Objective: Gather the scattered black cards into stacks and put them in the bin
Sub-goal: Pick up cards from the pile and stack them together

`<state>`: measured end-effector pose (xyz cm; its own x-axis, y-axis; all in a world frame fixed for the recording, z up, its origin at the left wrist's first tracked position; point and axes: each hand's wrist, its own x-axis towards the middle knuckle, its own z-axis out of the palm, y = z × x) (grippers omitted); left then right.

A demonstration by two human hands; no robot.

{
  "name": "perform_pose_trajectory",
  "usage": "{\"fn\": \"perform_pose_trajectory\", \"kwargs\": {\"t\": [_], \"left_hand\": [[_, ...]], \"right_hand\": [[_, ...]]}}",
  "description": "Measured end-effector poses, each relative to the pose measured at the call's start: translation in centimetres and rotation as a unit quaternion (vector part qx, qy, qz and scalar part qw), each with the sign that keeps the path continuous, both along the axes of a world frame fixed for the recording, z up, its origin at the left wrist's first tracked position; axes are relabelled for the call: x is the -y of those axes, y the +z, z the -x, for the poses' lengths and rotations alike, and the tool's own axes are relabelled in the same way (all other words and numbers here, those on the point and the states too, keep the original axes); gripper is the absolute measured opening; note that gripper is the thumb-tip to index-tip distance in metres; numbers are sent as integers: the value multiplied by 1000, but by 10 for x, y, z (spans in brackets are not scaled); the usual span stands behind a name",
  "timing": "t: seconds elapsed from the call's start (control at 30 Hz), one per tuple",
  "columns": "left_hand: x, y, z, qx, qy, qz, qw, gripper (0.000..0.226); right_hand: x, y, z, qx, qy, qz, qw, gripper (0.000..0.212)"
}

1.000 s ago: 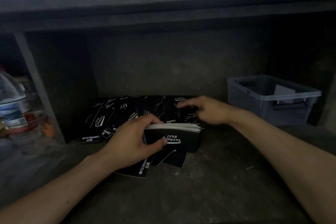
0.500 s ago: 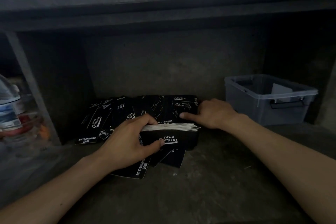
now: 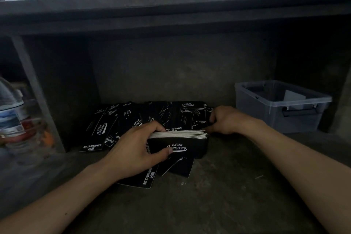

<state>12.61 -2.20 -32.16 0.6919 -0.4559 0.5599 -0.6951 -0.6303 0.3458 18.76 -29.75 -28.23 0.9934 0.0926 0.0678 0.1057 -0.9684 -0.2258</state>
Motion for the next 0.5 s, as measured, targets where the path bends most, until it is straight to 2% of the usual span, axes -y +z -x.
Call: {"fn": "perform_pose_trajectory", "kwargs": {"t": [0.1, 0.17, 0.2, 0.27, 0.33, 0.37, 0.4, 0.47, 0.5], "left_hand": [[0, 1, 1, 2, 0, 4, 1000, 32], [-1, 2, 0, 13, 3, 4, 1000, 32], [-2, 2, 0, 23, 9, 2, 1000, 33], [-5, 2, -1, 38, 26, 2, 999, 36], [-7, 2, -3, 33, 47, 7, 998, 41], [-8, 2, -3, 30, 56, 9, 998, 44], [-9, 3, -4, 30, 61, 11, 998, 49], [-10, 3, -4, 23, 60, 8, 998, 63], [-10, 3, -4, 12, 53, 2, 999, 68]], "right_hand": [[-3, 9, 4, 40, -85, 3, 996, 28], [1, 18, 8, 110, -138, -5, 984, 22], [5, 23, 9, 160, -137, -17, 977, 20], [10, 34, 17, 239, -74, -74, 965, 18], [12, 44, 25, 270, -22, -117, 956, 16], [12, 47, 28, 248, -1, -149, 957, 15], [11, 48, 30, 182, 39, -202, 962, 15], [4, 43, 34, -28, 161, -294, 942, 16], [-1, 39, 36, -116, 212, -299, 923, 17]]}}
